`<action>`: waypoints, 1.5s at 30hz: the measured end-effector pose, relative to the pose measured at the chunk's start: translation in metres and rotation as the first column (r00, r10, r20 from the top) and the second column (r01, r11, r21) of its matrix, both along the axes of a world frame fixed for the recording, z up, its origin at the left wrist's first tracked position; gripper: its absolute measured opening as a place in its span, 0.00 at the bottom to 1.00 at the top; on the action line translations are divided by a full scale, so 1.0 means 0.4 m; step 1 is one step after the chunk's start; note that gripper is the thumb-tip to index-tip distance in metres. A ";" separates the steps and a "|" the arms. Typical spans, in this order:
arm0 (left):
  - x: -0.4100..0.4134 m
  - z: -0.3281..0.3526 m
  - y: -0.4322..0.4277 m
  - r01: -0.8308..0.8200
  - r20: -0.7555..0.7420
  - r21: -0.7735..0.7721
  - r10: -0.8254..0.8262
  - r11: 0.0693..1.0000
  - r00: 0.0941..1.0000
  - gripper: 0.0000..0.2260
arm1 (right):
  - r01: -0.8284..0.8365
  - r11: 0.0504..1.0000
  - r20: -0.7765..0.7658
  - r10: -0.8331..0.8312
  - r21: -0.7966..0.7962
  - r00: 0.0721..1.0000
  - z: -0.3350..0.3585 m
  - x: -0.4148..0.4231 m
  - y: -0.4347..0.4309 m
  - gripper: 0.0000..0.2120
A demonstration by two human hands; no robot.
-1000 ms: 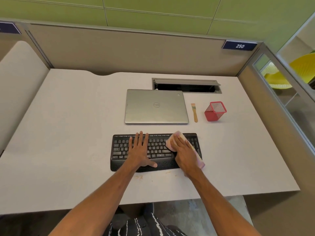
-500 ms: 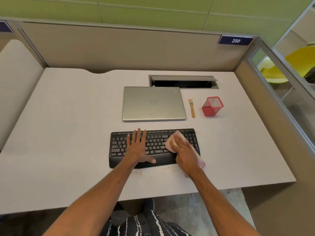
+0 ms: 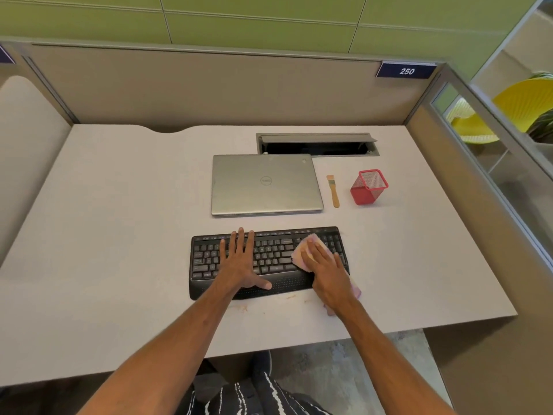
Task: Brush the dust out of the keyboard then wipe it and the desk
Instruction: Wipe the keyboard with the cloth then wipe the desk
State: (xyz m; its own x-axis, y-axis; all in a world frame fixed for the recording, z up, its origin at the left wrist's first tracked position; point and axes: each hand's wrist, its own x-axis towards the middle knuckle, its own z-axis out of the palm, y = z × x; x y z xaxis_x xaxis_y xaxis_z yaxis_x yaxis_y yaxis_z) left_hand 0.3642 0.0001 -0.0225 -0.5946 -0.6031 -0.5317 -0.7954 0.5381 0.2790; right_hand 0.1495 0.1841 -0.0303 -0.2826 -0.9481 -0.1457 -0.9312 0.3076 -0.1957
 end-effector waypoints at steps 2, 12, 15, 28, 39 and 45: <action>0.003 -0.001 0.003 -0.006 -0.008 -0.002 0.006 1.000 1.000 0.75 | 0.076 0.997 0.013 -0.076 -0.011 0.997 0.003 -0.022 0.025 0.40; -0.006 0.000 -0.005 0.005 0.012 0.030 -0.005 1.000 1.000 0.75 | 0.203 0.977 0.052 -0.200 -0.059 0.978 -0.009 0.027 0.024 0.30; -0.008 0.002 -0.005 0.007 0.013 0.030 -0.007 1.000 1.000 0.75 | 0.233 0.970 0.046 -0.231 -0.074 0.972 -0.025 0.030 0.019 0.28; -0.004 0.002 -0.002 -0.004 0.010 0.019 0.004 1.000 1.000 0.75 | 0.079 0.997 -0.058 -0.080 -0.012 0.995 0.001 0.031 0.013 0.33; -0.009 -0.003 -0.005 -0.005 0.017 0.024 0.005 1.000 1.000 0.76 | 0.119 0.992 -0.033 -0.117 0.047 0.993 0.028 0.128 -0.059 0.36; -0.004 -0.006 -0.005 -0.004 0.007 0.023 0.004 1.000 1.000 0.76 | 0.152 0.988 -0.066 -0.150 0.033 0.987 0.018 0.049 -0.006 0.38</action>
State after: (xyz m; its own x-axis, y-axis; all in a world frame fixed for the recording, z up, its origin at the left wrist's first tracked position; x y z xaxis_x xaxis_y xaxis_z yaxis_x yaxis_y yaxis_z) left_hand 0.3627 -0.0018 -0.0248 -0.5886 -0.5927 -0.5497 -0.7993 0.5287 0.2858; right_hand 0.1692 0.1817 -0.0230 -0.4319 -0.8880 -0.1576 -0.8835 0.4517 -0.1238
